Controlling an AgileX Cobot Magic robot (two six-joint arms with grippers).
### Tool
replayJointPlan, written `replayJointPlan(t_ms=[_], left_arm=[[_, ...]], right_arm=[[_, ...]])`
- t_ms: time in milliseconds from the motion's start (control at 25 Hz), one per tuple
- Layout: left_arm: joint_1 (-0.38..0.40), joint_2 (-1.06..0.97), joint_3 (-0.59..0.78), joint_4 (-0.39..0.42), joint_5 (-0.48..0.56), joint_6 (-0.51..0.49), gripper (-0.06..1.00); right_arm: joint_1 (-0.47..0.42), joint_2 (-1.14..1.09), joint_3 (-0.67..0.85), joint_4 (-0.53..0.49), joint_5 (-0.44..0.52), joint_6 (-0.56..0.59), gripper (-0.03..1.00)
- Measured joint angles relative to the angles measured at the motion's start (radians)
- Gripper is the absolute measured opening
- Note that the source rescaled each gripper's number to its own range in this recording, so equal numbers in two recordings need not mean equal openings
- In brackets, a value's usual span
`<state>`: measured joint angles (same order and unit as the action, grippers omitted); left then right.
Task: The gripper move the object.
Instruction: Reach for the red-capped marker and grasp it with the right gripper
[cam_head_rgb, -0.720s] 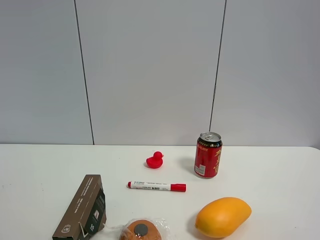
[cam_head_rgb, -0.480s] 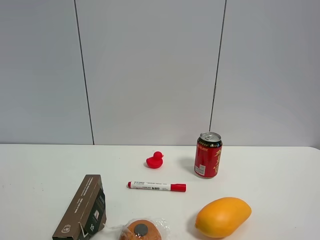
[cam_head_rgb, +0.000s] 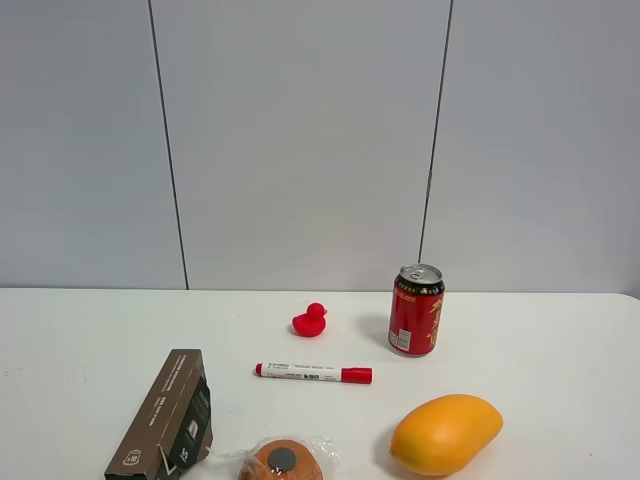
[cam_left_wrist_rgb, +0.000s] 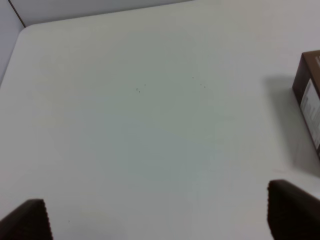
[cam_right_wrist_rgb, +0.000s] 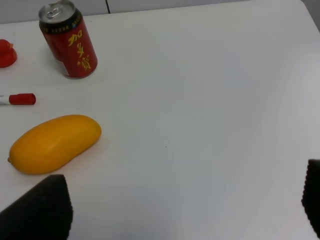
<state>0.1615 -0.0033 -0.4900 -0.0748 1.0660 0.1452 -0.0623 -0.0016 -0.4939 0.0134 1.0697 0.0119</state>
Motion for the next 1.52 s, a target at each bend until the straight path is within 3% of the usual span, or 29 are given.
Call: replayJointPlan(t_ms=[920, 1160, 1360, 1520], left_arm=[[0.0, 0.0, 0.0, 0.0, 0.0, 0.0, 1.0], [0.0, 0.0, 0.0, 0.0, 0.0, 0.0, 1.0], [0.0, 0.0, 0.0, 0.0, 0.0, 0.0, 1.0], [0.0, 0.0, 0.0, 0.0, 0.0, 0.0, 1.0]], right_arm=[[0.006, 0.027, -0.019, -0.013, -0.011, -0.026, 1.0], [0.048, 0.286, -0.202, -0.116, -0.154, -0.105, 1.0], [0.1, 0.558, -0.35, -0.006, -0.256, -0.105, 1.0], [0.194, 0.731, -0.419, 0.046, -0.299, -0.099, 1.0]])
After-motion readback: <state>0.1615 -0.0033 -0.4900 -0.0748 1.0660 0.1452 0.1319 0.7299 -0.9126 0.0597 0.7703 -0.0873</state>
